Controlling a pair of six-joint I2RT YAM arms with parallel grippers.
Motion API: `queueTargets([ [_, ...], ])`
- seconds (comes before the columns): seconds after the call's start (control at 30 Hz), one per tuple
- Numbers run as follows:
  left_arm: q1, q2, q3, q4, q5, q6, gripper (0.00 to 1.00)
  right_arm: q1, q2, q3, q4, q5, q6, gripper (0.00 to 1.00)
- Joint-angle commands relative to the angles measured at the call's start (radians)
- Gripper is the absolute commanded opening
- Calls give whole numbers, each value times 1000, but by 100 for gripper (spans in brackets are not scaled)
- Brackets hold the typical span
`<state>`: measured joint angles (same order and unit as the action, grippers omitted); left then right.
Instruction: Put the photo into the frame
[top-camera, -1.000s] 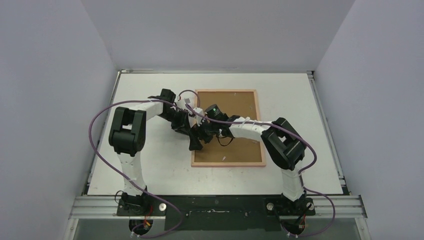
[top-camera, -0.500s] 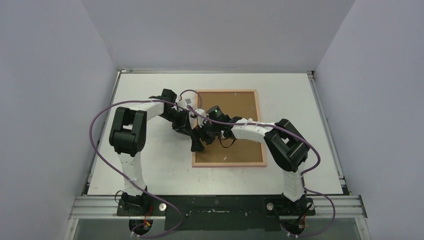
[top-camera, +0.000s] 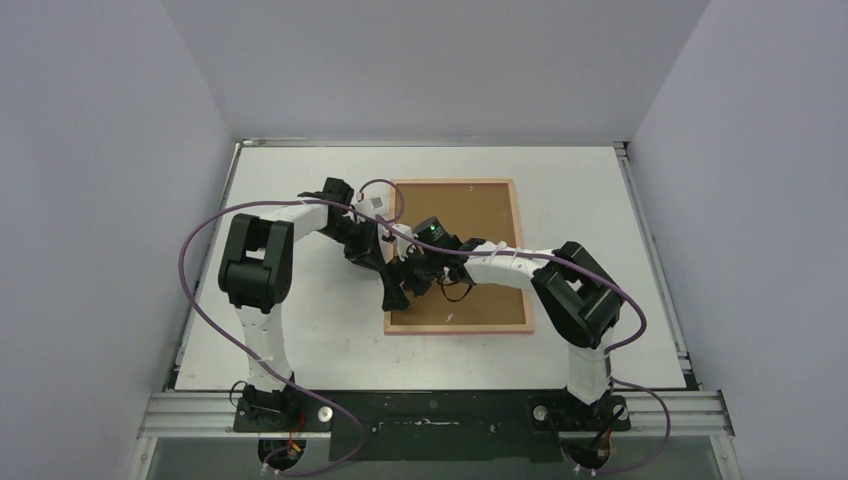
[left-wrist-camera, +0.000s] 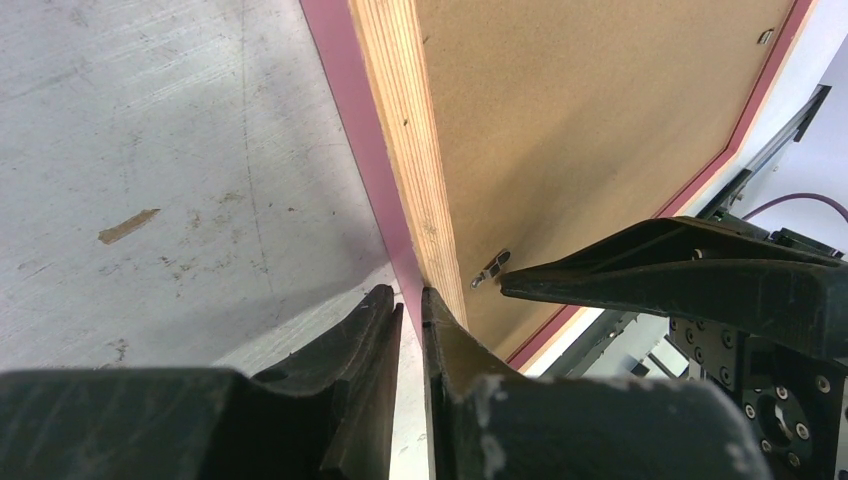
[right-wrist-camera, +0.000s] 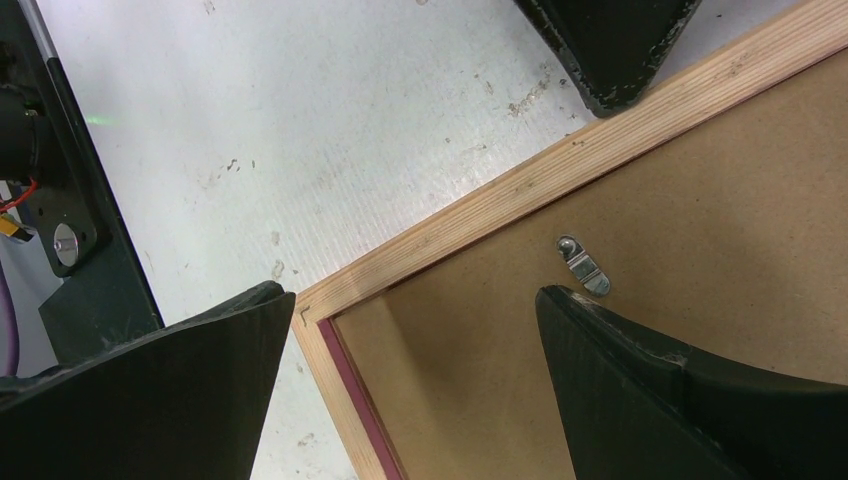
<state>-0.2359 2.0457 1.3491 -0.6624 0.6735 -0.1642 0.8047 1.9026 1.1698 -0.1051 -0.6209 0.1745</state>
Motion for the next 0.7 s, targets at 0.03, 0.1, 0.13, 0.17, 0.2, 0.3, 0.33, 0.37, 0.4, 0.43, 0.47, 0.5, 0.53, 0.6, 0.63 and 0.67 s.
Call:
queueTargets([
  [0.03,-4,16,16,31,-78,29,12,-20,-62,28,2,-6,-25,98],
  [0.1,-5,17,17,30,-78,29,12,-37,-66,36,-1,-14,-31,98],
  [0.13,-5,18,18,30,-79,29,12,-44,-64,42,-2,-18,-34,98],
  [0.17,-4,18,18,31,-78,29,12,-47,-59,49,-4,-19,-35,98],
  [0.2,-4,19,19,30,-78,29,12,-48,-51,53,-1,-21,-36,98],
  [0.3,-5,21,22,26,-80,29,12,-56,-30,58,27,-42,-23,98],
  [0.33,-4,21,23,26,-81,29,12,-61,-26,53,43,-48,-12,98],
  [0.37,-4,22,23,25,-80,29,12,-66,-22,47,56,-51,-4,98],
  [0.4,-4,21,22,24,-80,29,12,-68,-18,46,66,-53,0,98],
  [0.43,-3,21,22,24,-81,29,12,-70,-11,45,73,-55,3,98],
  [0.47,-3,21,24,24,-80,29,12,-72,-5,45,77,-57,6,98],
  [0.5,-3,22,22,24,-80,30,12,-72,-2,45,81,-61,8,98],
  [0.53,-3,21,23,23,-80,31,12,-72,4,44,85,-63,10,98],
  [0.6,-2,21,23,23,-80,31,12,-71,15,43,92,-73,17,98],
  [0.63,-2,21,23,23,-80,31,12,-69,19,43,93,-75,19,98],
  [0.67,-2,22,22,23,-80,31,12,-66,23,41,95,-77,19,98],
])
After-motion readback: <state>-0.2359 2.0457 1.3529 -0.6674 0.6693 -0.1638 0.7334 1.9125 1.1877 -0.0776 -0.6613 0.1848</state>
